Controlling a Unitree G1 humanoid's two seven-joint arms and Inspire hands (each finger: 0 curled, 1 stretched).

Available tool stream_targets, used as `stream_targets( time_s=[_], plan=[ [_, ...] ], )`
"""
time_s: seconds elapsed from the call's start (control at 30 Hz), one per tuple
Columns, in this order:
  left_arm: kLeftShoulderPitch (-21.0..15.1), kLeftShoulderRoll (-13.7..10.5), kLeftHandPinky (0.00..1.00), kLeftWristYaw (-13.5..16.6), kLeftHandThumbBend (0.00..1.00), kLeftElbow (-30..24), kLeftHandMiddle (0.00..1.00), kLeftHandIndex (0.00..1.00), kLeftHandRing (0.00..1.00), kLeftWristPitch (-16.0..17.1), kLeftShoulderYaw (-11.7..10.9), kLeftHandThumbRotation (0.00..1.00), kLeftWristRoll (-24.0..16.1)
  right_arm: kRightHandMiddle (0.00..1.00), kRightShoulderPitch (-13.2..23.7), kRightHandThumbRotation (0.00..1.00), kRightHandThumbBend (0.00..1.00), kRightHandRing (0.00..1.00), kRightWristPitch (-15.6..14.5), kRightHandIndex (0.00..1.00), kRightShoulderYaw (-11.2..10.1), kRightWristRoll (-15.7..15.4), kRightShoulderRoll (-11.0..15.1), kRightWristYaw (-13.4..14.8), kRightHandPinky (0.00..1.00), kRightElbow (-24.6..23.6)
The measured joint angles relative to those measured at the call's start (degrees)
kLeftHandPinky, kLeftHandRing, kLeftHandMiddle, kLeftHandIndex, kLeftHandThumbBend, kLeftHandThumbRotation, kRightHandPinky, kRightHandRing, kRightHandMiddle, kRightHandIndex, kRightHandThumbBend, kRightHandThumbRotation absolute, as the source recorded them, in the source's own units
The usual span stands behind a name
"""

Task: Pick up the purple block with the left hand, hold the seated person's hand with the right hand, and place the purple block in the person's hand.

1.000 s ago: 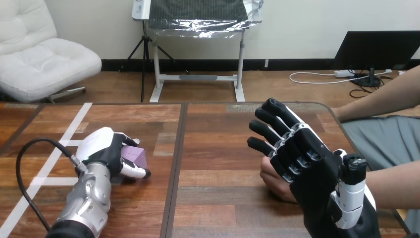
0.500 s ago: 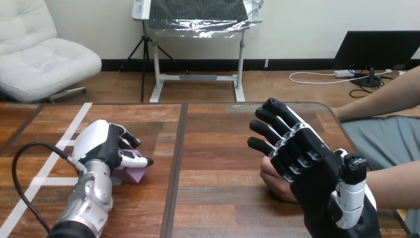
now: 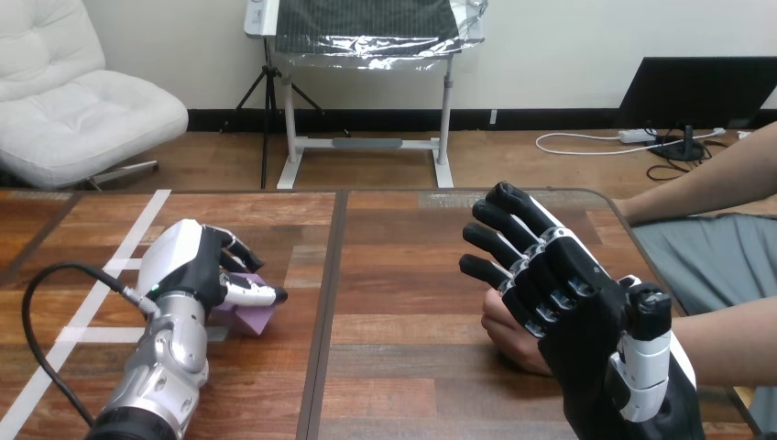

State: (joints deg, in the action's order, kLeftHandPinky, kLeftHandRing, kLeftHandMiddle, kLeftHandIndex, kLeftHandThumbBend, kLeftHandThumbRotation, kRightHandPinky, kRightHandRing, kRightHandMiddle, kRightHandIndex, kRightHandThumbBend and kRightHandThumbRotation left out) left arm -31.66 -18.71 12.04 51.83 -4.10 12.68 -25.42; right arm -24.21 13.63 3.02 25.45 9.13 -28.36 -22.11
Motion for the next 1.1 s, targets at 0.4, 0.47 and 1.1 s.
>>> stream_targets(
  time_s=[0.4, 0.47, 1.1],
  plan=[
    [0.16, -0.27, 0.43, -1.45, 0.71, -4.23, 0.52, 0.48, 0.48, -0.20, -0.09, 0.00, 0.02, 0.92, 0.19, 0.90, 0.94, 0.92, 0.00, 0.91, -0.45, -0.76, 0.01, 0.34, 0.87, 0.27],
    [0.17, -0.29, 0.43, -1.46, 0.71, -4.96, 0.52, 0.48, 0.48, -0.19, -0.09, 0.00, 0.02, 0.92, 0.26, 0.91, 0.94, 0.92, 0.00, 0.92, -0.68, -0.83, 0.01, 0.42, 0.87, 0.32],
    [0.42, -0.65, 0.43, -1.74, 0.71, -9.47, 0.51, 0.48, 0.48, -0.27, -0.09, 0.00, -0.05, 0.93, 1.68, 0.91, 0.93, 0.92, 0.04, 0.92, -2.13, -1.15, 0.02, 0.58, 0.87, 1.86]
  ],
)
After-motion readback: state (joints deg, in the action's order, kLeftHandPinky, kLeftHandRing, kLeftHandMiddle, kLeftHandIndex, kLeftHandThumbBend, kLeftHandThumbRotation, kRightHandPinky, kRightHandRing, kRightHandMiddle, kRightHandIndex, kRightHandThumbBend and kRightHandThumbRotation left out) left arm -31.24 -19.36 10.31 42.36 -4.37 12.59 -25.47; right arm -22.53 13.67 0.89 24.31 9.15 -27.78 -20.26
